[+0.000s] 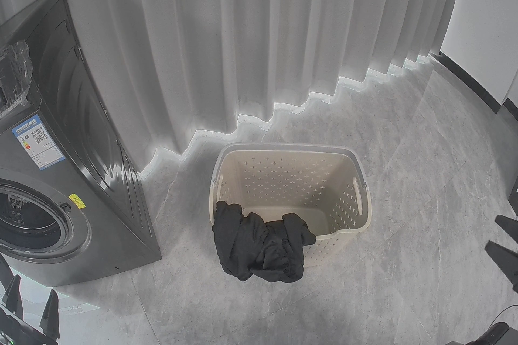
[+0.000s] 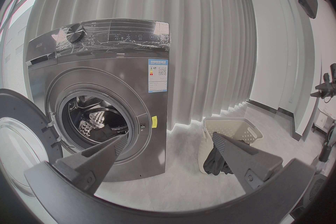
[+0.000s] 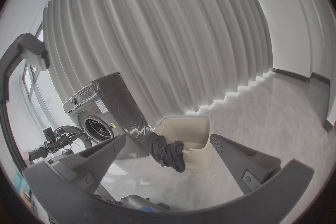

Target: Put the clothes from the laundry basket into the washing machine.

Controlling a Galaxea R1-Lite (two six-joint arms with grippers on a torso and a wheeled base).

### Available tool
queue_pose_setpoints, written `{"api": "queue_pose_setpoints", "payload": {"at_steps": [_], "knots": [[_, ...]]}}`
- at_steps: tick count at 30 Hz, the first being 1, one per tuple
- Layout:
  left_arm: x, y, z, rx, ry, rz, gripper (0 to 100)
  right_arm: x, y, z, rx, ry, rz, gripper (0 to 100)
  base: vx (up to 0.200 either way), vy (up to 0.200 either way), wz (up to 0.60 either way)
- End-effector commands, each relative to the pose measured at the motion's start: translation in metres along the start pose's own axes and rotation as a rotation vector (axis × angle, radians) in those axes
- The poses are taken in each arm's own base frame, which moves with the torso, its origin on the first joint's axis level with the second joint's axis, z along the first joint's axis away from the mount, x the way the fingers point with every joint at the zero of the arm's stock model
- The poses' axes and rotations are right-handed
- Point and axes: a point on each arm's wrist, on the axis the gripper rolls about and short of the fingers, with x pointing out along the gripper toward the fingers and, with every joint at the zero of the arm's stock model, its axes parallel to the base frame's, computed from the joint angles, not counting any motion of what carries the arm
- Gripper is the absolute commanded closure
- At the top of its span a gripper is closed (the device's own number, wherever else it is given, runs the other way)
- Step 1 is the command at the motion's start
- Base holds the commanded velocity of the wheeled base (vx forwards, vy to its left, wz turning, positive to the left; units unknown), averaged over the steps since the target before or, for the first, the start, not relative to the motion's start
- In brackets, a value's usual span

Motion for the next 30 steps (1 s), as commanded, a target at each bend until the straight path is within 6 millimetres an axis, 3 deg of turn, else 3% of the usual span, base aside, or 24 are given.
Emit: {"api": "queue_pose_setpoints", "payload": {"at_steps": [1,11,12,15,16,21,22,23,27,30], "knots": [[0.000,0.000,-0.005,-0.001,0.005,0.001,0,0.091,-0.031,-0.002,0.133,0.263,0.085,0,0.200,0.000,0.00],[0.000,0.000,-0.005,-0.001,0.005,0.001,0,0.159,-0.034,-0.034,0.160,0.432,0.168,0,0.000,0.000,0.00],[0.000,0.000,-0.005,-0.001,0.005,0.001,0,0.177,-0.035,-0.045,0.166,0.460,0.163,0,0.000,0.000,0.00],[0.000,0.000,-0.005,-0.001,0.005,0.001,0,0.198,-0.037,-0.055,0.162,0.460,0.151,0,0.000,0.000,0.00],[0.000,0.000,-0.005,-0.001,0.005,0.001,0,0.221,-0.042,-0.070,0.159,0.457,0.136,0,0.000,0.000,0.00],[0.000,0.000,-0.005,-0.001,0.005,0.001,0,0.263,-0.044,-0.101,0.168,0.406,0.111,0,0.000,0.000,0.00],[0.000,0.000,-0.005,-0.001,0.005,0.001,0,0.263,-0.044,-0.101,0.168,0.406,0.111,0,0.000,0.000,0.00],[0.000,0.000,-0.005,-0.001,0.005,0.001,0,0.278,-0.044,-0.112,0.177,0.390,0.092,0,0.000,0.000,0.00],[0.000,0.000,-0.005,-0.001,0.005,0.001,0,0.291,-0.035,-0.117,0.174,0.382,0.103,0,0.000,0.000,0.00],[0.000,0.000,-0.005,-0.003,0.005,0.001,0,0.313,-0.027,-0.122,0.178,0.352,0.093,0,0.000,0.000,0.00]]}}
